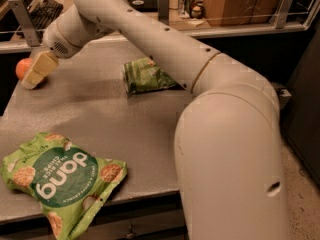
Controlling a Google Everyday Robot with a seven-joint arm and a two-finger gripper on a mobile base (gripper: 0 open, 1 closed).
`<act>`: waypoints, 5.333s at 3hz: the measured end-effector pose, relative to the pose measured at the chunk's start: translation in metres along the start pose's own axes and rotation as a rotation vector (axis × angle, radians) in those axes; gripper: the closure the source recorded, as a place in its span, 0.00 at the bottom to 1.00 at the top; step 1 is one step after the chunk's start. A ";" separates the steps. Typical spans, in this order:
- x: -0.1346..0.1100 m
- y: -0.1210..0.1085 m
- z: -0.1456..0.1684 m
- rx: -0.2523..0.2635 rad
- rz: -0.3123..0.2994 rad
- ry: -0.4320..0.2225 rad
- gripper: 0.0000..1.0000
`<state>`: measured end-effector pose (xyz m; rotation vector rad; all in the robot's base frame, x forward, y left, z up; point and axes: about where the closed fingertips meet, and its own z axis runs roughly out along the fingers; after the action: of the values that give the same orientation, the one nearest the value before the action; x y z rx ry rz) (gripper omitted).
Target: Move orange near green rice chip bag
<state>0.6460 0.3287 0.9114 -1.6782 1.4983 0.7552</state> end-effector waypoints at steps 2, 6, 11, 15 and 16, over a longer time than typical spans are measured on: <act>0.012 -0.016 0.048 0.056 0.080 0.003 0.00; 0.018 -0.027 0.070 0.075 0.145 -0.043 0.71; -0.006 0.063 -0.021 -0.035 -0.028 -0.163 1.00; 0.052 0.178 -0.057 -0.150 0.063 -0.068 1.00; 0.054 0.179 -0.086 -0.138 0.064 -0.045 1.00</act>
Offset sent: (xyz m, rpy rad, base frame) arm 0.0389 0.0403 -0.0452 0.0127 0.0494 -0.1546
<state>0.4726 0.2213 0.8877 -1.7084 1.5040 0.9442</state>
